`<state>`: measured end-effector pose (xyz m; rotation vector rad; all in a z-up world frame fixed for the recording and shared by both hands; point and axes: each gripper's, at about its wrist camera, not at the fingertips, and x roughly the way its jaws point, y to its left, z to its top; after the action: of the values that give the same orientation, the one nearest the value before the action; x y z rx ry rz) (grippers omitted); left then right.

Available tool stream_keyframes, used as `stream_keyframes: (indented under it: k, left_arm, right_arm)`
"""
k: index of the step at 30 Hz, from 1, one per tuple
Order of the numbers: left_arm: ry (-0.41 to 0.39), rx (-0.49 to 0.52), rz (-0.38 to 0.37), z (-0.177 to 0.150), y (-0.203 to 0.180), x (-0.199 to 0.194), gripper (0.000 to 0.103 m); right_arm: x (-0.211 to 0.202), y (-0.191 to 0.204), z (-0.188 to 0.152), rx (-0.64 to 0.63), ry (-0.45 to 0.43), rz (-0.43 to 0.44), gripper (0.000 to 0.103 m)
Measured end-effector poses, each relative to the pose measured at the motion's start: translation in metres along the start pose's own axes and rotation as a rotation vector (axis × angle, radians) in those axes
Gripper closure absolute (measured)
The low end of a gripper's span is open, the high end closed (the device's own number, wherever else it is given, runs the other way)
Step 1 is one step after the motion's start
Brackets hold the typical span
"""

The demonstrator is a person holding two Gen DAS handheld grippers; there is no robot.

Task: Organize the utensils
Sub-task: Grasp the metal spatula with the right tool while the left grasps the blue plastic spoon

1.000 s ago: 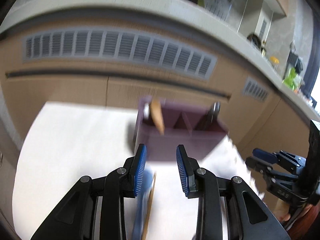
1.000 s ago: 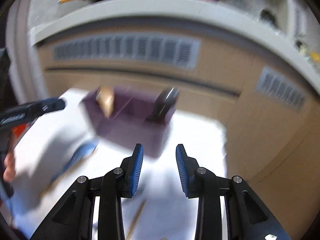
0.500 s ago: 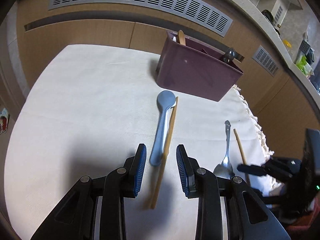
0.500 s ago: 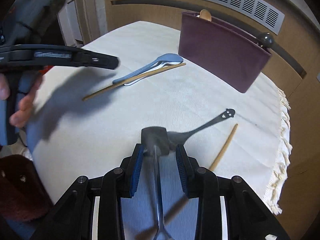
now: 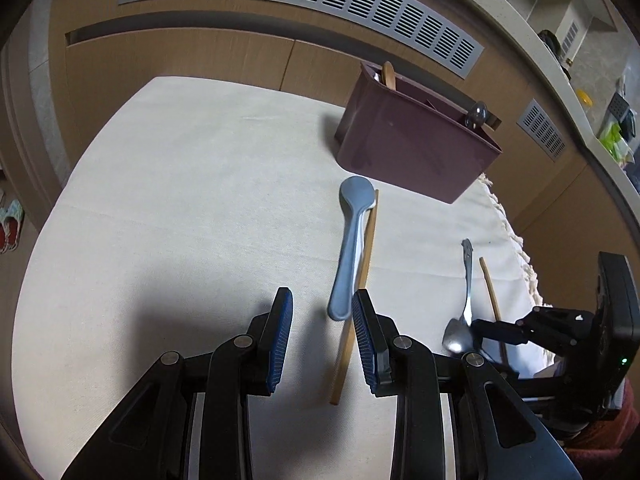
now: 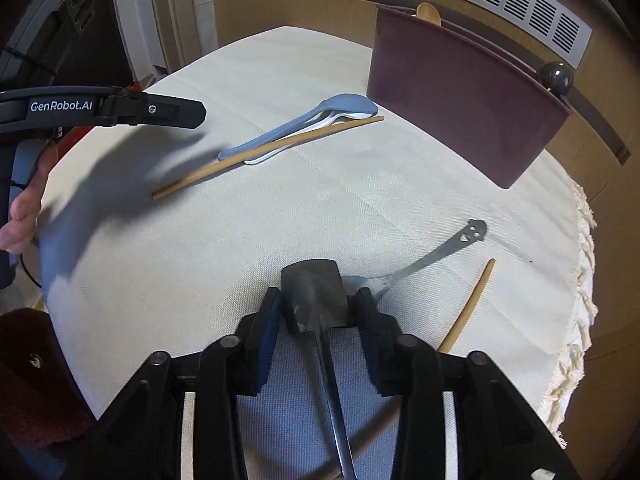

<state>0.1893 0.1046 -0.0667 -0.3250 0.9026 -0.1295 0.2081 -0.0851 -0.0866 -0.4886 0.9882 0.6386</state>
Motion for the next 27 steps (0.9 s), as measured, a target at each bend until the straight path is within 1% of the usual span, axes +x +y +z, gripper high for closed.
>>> stream_keyframes:
  k: [2, 5, 7, 8, 10, 13, 16, 18, 21, 22, 24, 25, 27]
  left_arm:
    - [0.006, 0.009, -0.003, -0.001, -0.002, 0.003, 0.071]
    - [0.017, 0.026, -0.011, -0.001, -0.005, 0.006, 0.071]
    - [0.022, 0.040, -0.013, -0.001, -0.009, 0.009, 0.071]
    - [0.023, 0.045, -0.017, 0.000, -0.012, 0.010, 0.071]
    - [0.021, 0.071, -0.035, 0.007, -0.018, 0.014, 0.071]
    - [0.016, 0.124, -0.040, 0.027, -0.025, 0.027, 0.071]
    - [0.055, 0.154, -0.036, 0.060, -0.029, 0.050, 0.071]
    - [0.115, 0.170, -0.041, 0.082, -0.032, 0.070, 0.071]
    - [0.183, 0.196, -0.059, 0.100, -0.040, 0.091, 0.071]
    - [0.200, 0.211, -0.049, 0.104, -0.043, 0.098, 0.070]
    - [0.214, 0.242, -0.004, 0.107, -0.048, 0.109, 0.070]
    - [0.218, 0.250, 0.023, 0.108, -0.049, 0.114, 0.070]
    - [0.235, 0.244, 0.043, 0.108, -0.048, 0.121, 0.068]
  right_arm:
    - [-0.007, -0.004, 0.001, 0.024, -0.022, -0.014, 0.074]
    - [-0.031, -0.020, 0.001, 0.091, -0.097, -0.024, 0.074]
    - [-0.053, -0.040, 0.002, 0.179, -0.168, -0.040, 0.074]
    - [-0.058, -0.047, 0.002, 0.207, -0.184, -0.040, 0.074]
    - [-0.070, -0.066, 0.001, 0.282, -0.218, -0.037, 0.074]
    - [-0.080, -0.085, -0.004, 0.369, -0.245, -0.055, 0.074]
    - [-0.079, -0.092, -0.007, 0.409, -0.246, -0.066, 0.074]
    - [-0.076, -0.092, -0.008, 0.420, -0.240, -0.077, 0.074]
    - [-0.073, -0.090, -0.007, 0.435, -0.231, -0.079, 0.074]
    - [-0.070, -0.091, -0.006, 0.442, -0.228, -0.075, 0.074]
    - [-0.066, -0.093, -0.006, 0.454, -0.222, -0.067, 0.074]
    - [-0.064, -0.094, -0.006, 0.459, -0.217, -0.064, 0.074]
    - [-0.060, -0.094, -0.006, 0.460, -0.216, -0.065, 0.074]
